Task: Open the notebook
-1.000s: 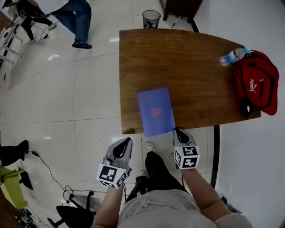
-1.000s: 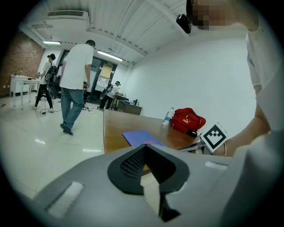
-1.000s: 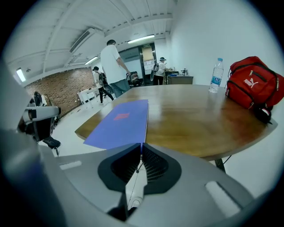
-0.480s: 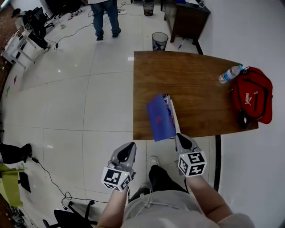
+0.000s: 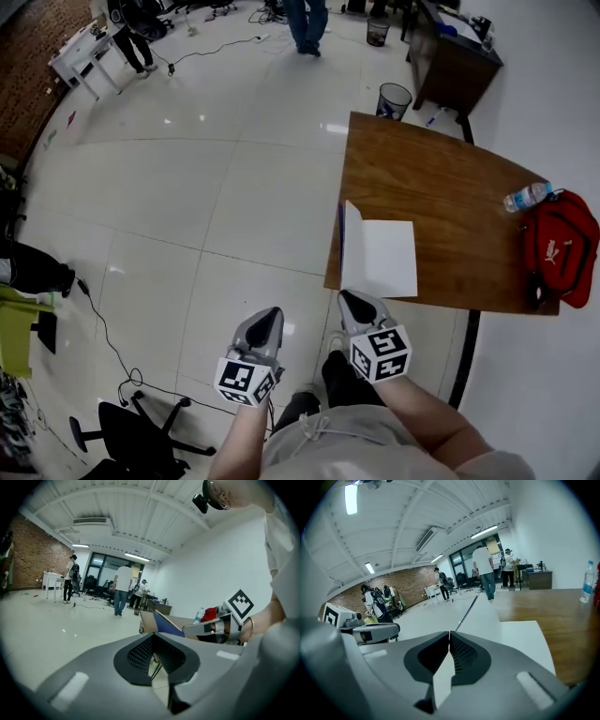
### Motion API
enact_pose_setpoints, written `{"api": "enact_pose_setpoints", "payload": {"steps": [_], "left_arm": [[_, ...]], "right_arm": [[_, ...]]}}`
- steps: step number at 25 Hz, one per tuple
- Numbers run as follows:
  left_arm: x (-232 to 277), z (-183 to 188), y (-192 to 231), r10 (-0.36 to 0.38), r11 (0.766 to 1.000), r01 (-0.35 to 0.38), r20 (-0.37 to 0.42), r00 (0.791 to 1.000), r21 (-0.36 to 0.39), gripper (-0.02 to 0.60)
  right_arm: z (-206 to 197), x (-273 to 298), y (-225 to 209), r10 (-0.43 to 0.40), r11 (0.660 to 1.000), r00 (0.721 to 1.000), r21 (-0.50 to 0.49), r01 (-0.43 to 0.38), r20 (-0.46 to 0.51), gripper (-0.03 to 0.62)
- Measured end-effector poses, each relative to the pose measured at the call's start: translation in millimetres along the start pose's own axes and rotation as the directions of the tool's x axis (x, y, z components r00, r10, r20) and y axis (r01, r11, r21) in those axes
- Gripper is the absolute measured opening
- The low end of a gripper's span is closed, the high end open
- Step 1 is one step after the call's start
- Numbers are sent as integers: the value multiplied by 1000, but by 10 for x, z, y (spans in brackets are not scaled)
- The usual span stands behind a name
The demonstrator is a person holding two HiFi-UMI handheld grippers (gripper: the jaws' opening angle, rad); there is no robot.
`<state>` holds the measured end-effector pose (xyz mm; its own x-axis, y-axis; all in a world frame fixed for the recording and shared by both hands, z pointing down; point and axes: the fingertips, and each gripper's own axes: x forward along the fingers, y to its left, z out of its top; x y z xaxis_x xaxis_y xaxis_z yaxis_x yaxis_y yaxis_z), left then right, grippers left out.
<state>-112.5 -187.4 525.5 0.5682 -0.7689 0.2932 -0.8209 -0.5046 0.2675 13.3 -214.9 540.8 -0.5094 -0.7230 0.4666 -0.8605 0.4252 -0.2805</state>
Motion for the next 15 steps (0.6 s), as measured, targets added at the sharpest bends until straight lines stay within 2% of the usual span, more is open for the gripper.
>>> {"api": "enact_pose_setpoints", "payload": {"steps": [5, 10, 15], "left_arm": [[-206, -354, 294, 72, 996, -74, -45, 996, -59, 0], [-310, -679, 450, 115, 986, -125, -93, 989, -111, 0], [-341, -681, 525, 122, 984, -132, -93, 988, -120, 0]], "right_arm": [[-367, 490, 193, 73, 997, 996, 13, -72, -59, 14], [-828, 843, 189, 86, 996, 982, 17, -84, -166, 14], [-814, 895, 148, 70, 997, 983, 26, -67, -168, 14]]}}
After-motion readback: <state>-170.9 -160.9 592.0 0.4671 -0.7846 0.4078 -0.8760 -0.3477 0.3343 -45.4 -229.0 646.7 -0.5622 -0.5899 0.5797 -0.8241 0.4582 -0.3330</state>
